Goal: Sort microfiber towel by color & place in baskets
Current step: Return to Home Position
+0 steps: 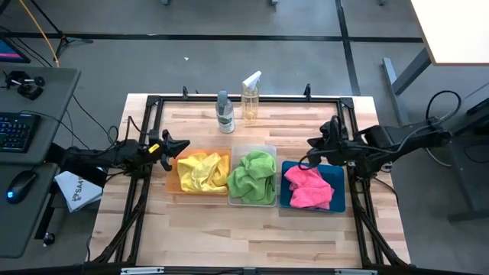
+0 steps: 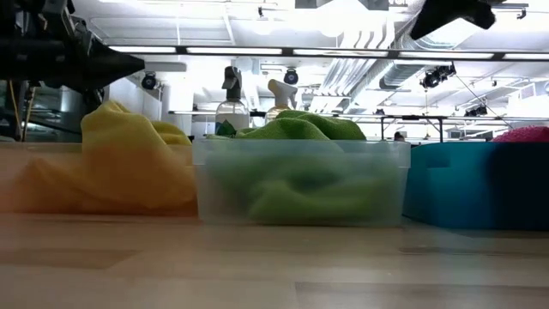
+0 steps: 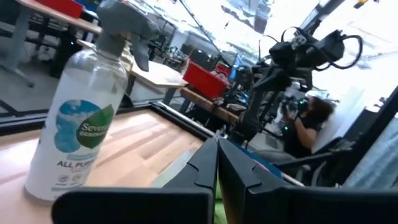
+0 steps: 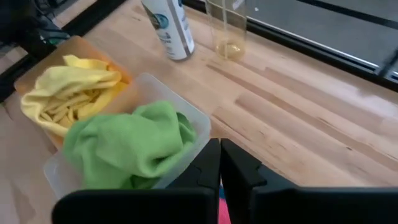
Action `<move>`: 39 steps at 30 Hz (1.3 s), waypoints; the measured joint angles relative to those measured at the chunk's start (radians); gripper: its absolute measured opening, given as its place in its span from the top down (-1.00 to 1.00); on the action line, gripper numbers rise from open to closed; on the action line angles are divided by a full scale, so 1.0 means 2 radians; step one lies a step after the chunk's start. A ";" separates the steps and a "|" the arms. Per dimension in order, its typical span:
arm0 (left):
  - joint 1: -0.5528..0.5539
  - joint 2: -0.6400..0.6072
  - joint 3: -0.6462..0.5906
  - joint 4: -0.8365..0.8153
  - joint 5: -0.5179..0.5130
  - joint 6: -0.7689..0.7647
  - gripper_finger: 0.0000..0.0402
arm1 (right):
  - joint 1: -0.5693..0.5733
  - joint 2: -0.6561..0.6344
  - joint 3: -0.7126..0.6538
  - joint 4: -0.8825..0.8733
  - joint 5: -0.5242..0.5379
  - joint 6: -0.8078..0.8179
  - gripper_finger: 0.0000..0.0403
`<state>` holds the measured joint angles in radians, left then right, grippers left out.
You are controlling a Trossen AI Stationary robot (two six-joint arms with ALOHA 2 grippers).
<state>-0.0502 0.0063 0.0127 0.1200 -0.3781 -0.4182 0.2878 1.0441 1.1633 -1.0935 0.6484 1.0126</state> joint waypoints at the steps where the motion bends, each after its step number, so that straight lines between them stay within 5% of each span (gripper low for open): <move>1: 0.000 0.000 0.000 -0.001 0.004 0.000 1.00 | 0.003 -0.005 0.000 -0.012 -0.001 0.006 0.98; 9: 0.000 -0.001 0.000 -0.009 0.005 0.000 1.00 | 0.033 -0.080 -0.049 -0.049 -0.015 0.045 1.00; 14: 0.000 0.000 0.000 -0.010 0.005 0.005 1.00 | 0.040 -0.184 -0.180 0.067 -0.042 0.008 1.00; 19: 0.000 0.000 0.000 -0.010 0.004 0.005 1.00 | 0.010 -0.302 -0.313 0.261 -0.057 -0.127 1.00; 23: 0.000 0.000 0.000 -0.010 0.004 0.005 1.00 | -0.047 -0.382 -0.384 0.394 -0.136 -0.224 1.00; 30: 0.000 0.000 0.000 -0.011 0.004 0.005 1.00 | -0.118 -0.475 -0.448 0.408 -0.219 -0.285 1.00; 39: 0.000 0.001 0.000 -0.011 0.004 0.005 1.00 | -0.114 -0.515 -0.544 0.501 -0.245 -0.283 1.00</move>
<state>-0.0502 0.0074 0.0124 0.0972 -0.3698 -0.4084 0.0597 0.0132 0.0758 -0.0919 0.1587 0.4464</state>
